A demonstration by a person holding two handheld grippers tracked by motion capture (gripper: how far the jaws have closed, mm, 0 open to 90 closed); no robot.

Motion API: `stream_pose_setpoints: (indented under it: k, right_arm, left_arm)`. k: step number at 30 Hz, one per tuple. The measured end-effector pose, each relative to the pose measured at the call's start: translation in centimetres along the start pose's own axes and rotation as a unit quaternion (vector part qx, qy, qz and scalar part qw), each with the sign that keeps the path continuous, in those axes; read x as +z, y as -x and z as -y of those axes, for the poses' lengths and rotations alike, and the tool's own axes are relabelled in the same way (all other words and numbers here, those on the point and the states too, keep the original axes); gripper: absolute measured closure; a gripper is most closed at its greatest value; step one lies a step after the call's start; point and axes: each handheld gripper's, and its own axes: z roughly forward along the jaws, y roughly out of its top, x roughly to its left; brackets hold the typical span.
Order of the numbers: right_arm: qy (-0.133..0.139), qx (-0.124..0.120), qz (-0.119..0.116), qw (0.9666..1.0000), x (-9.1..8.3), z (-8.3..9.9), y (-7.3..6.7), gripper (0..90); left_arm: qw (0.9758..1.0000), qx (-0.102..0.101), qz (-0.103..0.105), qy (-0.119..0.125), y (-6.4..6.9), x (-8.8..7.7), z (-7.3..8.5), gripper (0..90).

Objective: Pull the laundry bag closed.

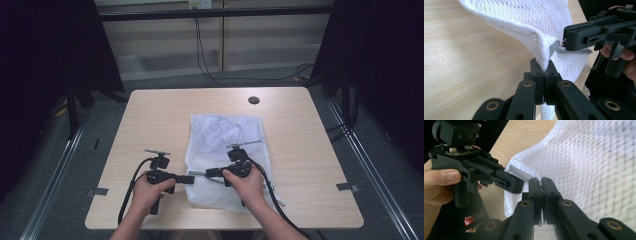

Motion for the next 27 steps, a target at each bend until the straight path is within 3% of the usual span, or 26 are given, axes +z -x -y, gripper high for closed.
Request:
stream_pose_setpoints:
  k: [27]
  right_arm:
    - [-0.002, 0.001, -0.003, 1.0000, -0.48, 0.21, 0.42, 86.8]
  left_arm:
    - [1.0000, -0.008, 0.000, -0.003, -0.01, -0.17, -0.04, 88.9]
